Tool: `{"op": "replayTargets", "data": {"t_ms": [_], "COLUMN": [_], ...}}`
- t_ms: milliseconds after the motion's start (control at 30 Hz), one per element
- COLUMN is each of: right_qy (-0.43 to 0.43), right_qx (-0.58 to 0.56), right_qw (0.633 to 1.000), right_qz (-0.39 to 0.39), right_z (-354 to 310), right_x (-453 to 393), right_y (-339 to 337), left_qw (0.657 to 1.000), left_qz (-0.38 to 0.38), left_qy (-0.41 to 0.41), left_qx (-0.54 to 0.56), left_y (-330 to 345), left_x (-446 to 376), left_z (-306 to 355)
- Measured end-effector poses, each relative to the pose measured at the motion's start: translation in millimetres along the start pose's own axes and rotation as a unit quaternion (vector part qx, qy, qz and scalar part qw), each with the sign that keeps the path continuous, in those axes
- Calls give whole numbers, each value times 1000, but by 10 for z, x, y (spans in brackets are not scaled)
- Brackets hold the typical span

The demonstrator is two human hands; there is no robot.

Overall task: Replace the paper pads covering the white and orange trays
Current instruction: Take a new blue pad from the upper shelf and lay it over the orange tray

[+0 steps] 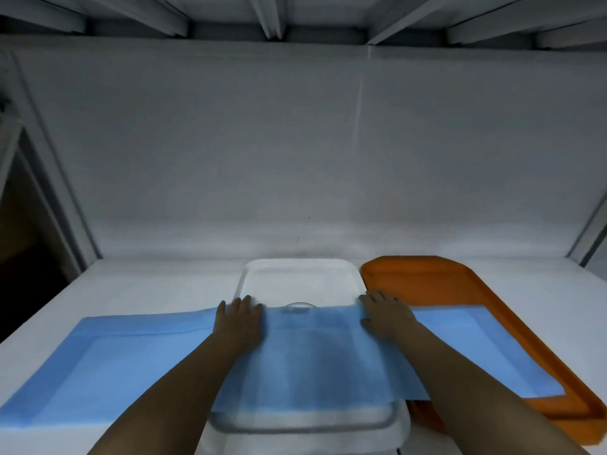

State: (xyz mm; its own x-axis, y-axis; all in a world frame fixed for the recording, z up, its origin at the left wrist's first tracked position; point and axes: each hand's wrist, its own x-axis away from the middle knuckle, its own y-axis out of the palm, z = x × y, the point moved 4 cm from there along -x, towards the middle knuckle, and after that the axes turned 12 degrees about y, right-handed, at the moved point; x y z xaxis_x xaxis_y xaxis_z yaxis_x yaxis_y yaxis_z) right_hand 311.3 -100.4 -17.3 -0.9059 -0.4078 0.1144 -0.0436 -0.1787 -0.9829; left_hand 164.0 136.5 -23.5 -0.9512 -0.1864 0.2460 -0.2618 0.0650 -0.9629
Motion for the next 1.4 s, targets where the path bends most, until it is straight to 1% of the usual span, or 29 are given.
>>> {"op": "replayTargets", "data": {"t_ms": [100, 233, 300, 400, 467, 567, 733, 833, 900, 967, 1067, 1167, 1200, 1267, 1300, 1400], "right_qy": [-11, -17, -22, -18, -14, -28, -34, -55, -74, -96, -112, -122, -124, -129, -131, -146], "right_qx": [18, 26, 27, 23, 13, 3, -95, -88, -86, -96, -104, -91, -84, -71, -64, -13], "right_qw": [1000, 999, 999, 999, 998, 994, 983, 978, 970, 955, 941, 930, 928, 931, 931, 920], "right_qz": [-7, 24, 30, 36, 60, 105, 154, 179, 215, 262, 302, 334, 341, 333, 335, 364], "right_z": [-8, -34, -43, -21, 5, 15, 116, 167, 200, 255, 353, 396, 410, 391, 380, 349], "right_x": [-86, -118, -125, -133, -130, -83, 72, 232, 348, 477, 679, 851, 944, 1083, 1183, 1486], "right_y": [-17, -104, -116, -120, -152, -185, -337, -457, -546, -645, -741, -777, -784, -792, -809, -898], "left_qw": [1000, 1000, 999, 995, 993, 991, 988, 992, 991, 987, 984, 981, 978, 958, 948, 927], "left_qz": [-4, 10, 28, 79, 102, 113, 127, 125, 130, 151, 178, 190, 206, 286, 313, 359], "left_qy": [3, 4, -6, -20, -28, -31, -43, -4, 42, 59, 30, 9, 9, 29, 47, 96], "left_qx": [-20, -27, -37, -56, -58, -67, -77, -29, -2, -2, 7, -23, -21, -13, -21, -55], "left_y": [-7, 36, 34, -44, -103, -156, -226, -226, -261, -298, -382, -427, -472, -586, -629, -714], "left_x": [-38, -64, -47, -29, -33, -1, 103, 114, 118, 111, 176, 302, 423, 621, 733, 1071], "left_z": [-99, -146, -158, -136, -133, -153, -173, -129, -34, 63, 72, 15, 21, 18, 31, 72]}}
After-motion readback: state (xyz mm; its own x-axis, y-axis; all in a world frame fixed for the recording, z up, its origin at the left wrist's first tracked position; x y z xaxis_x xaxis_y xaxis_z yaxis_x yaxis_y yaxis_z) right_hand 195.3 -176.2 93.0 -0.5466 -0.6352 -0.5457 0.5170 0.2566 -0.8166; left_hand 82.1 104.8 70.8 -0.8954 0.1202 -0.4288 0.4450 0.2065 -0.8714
